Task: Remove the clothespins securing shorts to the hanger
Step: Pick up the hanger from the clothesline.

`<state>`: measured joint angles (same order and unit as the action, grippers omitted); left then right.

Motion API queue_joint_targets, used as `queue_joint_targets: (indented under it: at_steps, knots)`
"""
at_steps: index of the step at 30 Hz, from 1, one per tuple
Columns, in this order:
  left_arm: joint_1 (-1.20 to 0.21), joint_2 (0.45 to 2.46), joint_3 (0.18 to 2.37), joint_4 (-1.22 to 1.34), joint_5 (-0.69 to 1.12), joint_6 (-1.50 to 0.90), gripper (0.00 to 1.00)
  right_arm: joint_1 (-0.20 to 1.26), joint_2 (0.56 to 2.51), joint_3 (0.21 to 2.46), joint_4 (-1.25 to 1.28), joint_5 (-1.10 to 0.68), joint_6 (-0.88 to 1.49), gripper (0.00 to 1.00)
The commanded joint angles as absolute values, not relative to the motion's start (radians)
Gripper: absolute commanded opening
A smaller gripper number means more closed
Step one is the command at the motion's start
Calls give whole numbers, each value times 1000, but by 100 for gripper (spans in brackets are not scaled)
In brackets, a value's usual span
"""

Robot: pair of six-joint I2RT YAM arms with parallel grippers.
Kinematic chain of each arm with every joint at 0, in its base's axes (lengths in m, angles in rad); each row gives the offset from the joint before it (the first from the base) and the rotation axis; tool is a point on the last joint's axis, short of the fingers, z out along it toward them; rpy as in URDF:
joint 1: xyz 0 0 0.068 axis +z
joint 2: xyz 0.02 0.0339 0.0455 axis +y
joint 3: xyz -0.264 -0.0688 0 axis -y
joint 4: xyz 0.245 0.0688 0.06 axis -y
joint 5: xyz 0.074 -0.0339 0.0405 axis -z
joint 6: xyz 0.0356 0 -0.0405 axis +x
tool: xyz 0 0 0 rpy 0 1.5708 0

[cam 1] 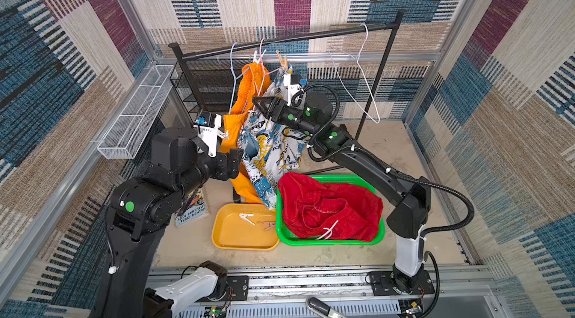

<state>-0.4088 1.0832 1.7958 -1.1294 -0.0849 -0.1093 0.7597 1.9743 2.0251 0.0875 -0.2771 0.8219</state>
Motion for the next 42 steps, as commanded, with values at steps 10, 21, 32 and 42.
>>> queue_joint_targets:
  at_steps: [10, 21, 32, 42]
  knots:
    - [-408, 1020, 1643, -1035, -5, -159, 82, 762, 2092, 2228, 89, -309, 933, 35]
    - [-409, 994, 1579, -1023, -6, -164, 82, 764, 2097, 2349, 10, -245, 925, 16]
    - [-409, 994, 1553, -999, 5, -163, 82, 763, 2071, 2402, -53, -217, 911, 11]
    - [-409, 1000, 1525, -974, 17, -163, 82, 764, 1835, 2043, 93, -162, 884, 10]
